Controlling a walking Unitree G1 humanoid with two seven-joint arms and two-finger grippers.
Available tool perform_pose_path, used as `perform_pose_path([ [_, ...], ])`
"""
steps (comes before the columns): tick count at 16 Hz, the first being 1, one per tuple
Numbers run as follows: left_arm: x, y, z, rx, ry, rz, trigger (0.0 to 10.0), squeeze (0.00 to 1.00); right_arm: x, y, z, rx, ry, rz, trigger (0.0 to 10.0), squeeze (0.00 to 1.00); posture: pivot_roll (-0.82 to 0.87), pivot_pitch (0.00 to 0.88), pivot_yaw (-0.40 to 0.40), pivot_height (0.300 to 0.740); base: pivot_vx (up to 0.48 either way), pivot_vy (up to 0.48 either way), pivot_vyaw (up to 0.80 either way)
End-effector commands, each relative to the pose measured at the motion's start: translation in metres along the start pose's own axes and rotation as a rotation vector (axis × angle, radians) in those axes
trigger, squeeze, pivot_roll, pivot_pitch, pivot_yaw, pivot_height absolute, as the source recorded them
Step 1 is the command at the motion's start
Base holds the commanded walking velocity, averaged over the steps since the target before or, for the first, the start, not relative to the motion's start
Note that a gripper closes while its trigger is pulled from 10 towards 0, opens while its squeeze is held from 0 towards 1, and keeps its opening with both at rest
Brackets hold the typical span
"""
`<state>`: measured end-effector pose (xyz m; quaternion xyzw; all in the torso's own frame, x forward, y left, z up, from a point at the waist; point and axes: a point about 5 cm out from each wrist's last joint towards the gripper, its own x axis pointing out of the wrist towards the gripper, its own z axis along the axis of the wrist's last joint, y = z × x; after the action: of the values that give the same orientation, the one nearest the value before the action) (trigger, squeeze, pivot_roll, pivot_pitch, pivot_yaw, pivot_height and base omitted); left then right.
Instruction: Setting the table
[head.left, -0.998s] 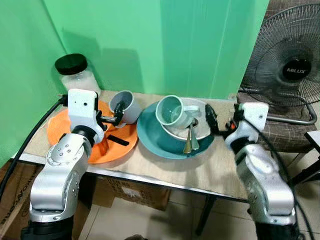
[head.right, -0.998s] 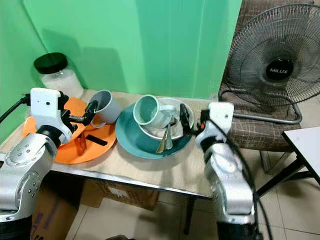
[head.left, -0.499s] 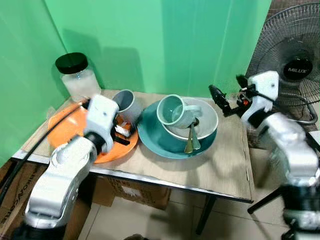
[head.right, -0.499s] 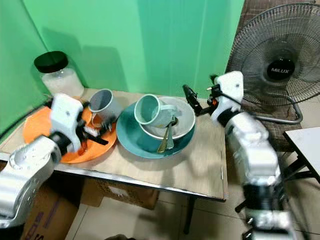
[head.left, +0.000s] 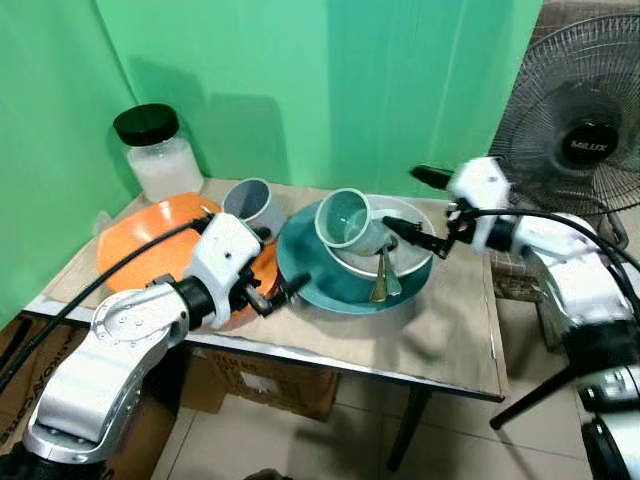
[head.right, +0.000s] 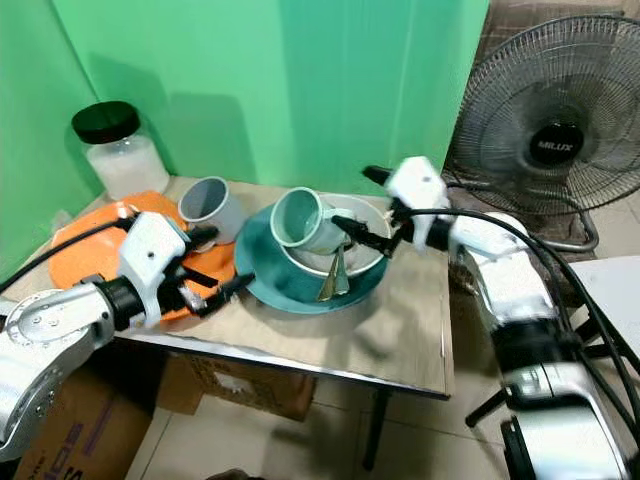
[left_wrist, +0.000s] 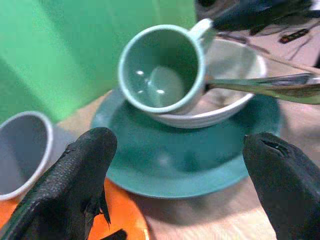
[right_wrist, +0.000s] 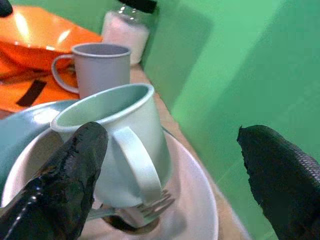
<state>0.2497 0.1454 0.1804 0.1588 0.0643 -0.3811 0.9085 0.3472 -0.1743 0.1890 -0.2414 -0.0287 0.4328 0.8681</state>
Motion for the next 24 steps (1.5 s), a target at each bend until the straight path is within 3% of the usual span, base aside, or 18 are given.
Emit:
perform_pose_path([
  [1, -0.001, -0.006, 0.001, 0.018, -0.005, -0.05, 10.0, 0.0, 0.009, -0.001, 0.001, -0.078, 0.027, 0.038, 10.0, 0.0, -0.08, 0.0, 0.063, 0.74, 0.0, 0.0, 0.0],
  [7, 0.002, -0.009, -0.001, 0.016, 0.003, -0.108, 10.0, 0.0, 0.028, -0.004, 0.001, -0.209, 0.13, 0.151, 10.0, 0.0, -0.08, 0.0, 0.081, 0.74, 0.0, 0.0, 0.0],
  [8, 0.002, -0.009, 0.0, 0.016, 0.0, -0.111, 10.0, 0.0, 0.03, -0.007, 0.001, -0.221, 0.143, 0.154, 9.4, 0.0, -0.07, 0.0, 0.081, 0.74, 0.0, 0.0, 0.0],
  [9, 0.001, -0.01, 0.0, 0.015, -0.003, -0.115, 10.0, 0.0, 0.033, -0.01, 0.003, -0.219, 0.146, 0.15, 6.4, 0.0, -0.07, 0.0, 0.08, 0.74, 0.0, 0.0, 0.0],
  [10, 0.001, -0.01, 0.0, 0.014, -0.004, -0.117, 10.0, 0.0, 0.033, -0.011, 0.004, -0.217, 0.146, 0.149, 6.4, 0.0, -0.07, 0.0, 0.08, 0.74, 0.0, 0.0, 0.0],
  [12, 0.002, -0.011, 0.001, 0.013, -0.009, -0.128, 10.0, 0.0, 0.035, -0.015, 0.007, -0.202, 0.142, 0.164, 1.0, 0.0, -0.07, 0.0, 0.074, 0.74, 0.0, 0.0, 0.0],
  [13, 0.001, -0.011, 0.001, 0.011, -0.009, -0.129, 10.0, 0.0, 0.036, -0.016, 0.009, -0.166, 0.135, 0.18, 0.0, 0.0, -0.07, 0.0, 0.07, 0.74, 0.0, 0.0, 0.0],
  [15, 0.001, -0.012, 0.001, 0.009, -0.009, -0.13, 10.0, 0.0, 0.037, -0.019, 0.011, -0.062, 0.114, 0.189, 0.0, 0.0, -0.07, 0.0, 0.064, 0.74, 0.0, 0.0, 0.0],
  [19, 0.003, -0.011, 0.003, -0.001, -0.02, -0.129, 10.0, 0.0, 0.037, -0.019, 0.01, 0.036, 0.109, 0.225, 0.0, 0.0, -0.06, 0.0, 0.06, 0.74, 0.0, 0.0, 0.0],
  [22, 0.004, -0.011, 0.003, -0.001, -0.025, -0.127, 10.0, 0.0, 0.03, -0.027, 0.006, 0.13, 0.123, 0.152, 0.0, 0.0, -0.07, 0.0, 0.063, 0.74, 0.0, 0.0, 0.0],
  [23, 0.004, -0.011, 0.003, -0.001, -0.025, -0.128, 10.0, 0.0, 0.029, -0.029, 0.005, 0.157, 0.124, 0.132, 0.2, 0.0, -0.07, 0.0, 0.064, 0.74, 0.0, 0.0, 0.0],
  [24, 0.005, -0.012, 0.003, -0.001, -0.025, -0.131, 10.0, 0.0, 0.027, -0.029, 0.004, 0.183, 0.123, 0.123, 1.9, 0.0, -0.07, 0.0, 0.067, 0.74, 0.0, 0.0, 0.0],
])
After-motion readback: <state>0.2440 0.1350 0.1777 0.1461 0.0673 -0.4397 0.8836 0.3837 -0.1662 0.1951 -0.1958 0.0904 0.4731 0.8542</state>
